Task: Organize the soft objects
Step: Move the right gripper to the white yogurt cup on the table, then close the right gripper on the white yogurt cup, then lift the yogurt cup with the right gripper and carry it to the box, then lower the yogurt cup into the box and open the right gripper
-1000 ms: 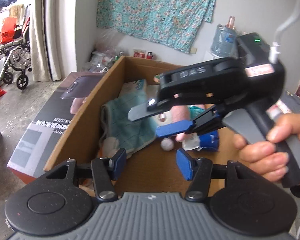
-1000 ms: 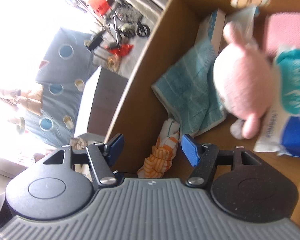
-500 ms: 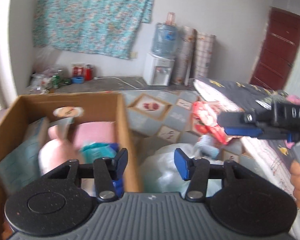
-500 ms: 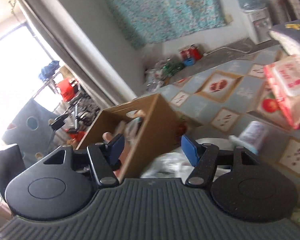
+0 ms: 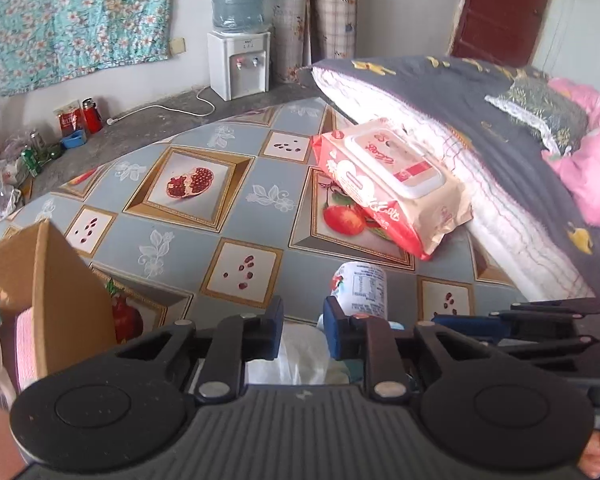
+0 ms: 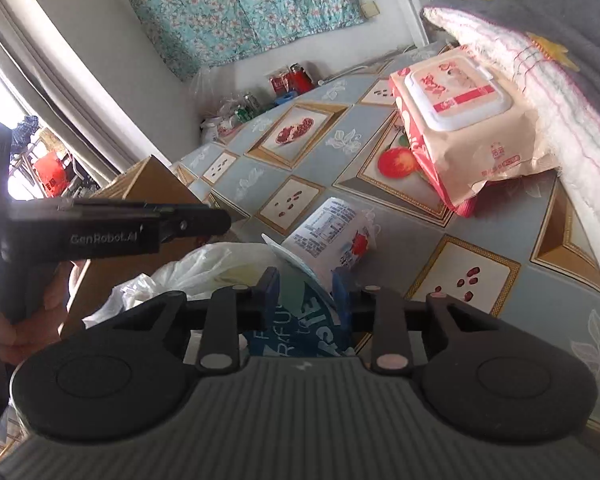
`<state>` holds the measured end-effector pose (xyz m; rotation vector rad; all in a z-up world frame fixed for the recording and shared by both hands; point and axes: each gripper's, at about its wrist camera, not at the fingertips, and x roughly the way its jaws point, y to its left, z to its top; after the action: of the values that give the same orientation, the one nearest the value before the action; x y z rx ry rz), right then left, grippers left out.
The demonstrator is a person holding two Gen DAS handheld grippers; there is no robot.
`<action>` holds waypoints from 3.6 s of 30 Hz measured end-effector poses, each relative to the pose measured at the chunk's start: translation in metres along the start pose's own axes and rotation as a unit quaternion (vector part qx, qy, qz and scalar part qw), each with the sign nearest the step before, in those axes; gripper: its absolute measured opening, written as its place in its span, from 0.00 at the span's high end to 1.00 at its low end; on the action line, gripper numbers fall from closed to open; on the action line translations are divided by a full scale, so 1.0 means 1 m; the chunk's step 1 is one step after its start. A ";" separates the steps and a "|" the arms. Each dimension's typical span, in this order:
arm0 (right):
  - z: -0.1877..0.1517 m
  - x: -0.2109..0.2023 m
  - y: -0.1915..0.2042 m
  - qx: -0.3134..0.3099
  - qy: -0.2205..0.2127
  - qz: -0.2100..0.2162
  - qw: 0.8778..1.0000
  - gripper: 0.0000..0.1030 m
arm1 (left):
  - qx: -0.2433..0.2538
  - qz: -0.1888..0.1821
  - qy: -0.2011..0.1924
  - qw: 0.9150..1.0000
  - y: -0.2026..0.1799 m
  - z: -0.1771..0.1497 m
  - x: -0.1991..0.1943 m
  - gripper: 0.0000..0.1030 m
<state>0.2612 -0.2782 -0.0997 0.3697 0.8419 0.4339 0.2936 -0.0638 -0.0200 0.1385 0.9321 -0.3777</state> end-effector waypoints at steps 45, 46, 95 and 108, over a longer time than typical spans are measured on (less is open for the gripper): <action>0.071 0.032 -0.091 0.195 -0.006 0.081 0.977 0.92 | -0.094 -0.146 0.093 0.980 0.032 0.079 0.099 0.69; 0.071 0.033 -0.094 0.201 -0.004 0.082 0.976 0.92 | -0.097 -0.148 0.095 0.980 0.032 0.078 0.099 0.69; 0.055 -0.004 0.206 0.041 0.111 0.284 0.951 0.89 | -0.277 0.010 -0.068 0.958 0.132 -0.083 -0.232 0.83; -0.034 0.100 0.304 -0.011 0.313 0.224 0.923 0.89 | -0.418 0.041 0.005 0.908 0.223 -0.227 -0.211 0.84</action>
<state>0.2261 0.0362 -0.0384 0.4096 1.3799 1.0226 0.0926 0.2601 0.0043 -0.6063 1.0245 0.1249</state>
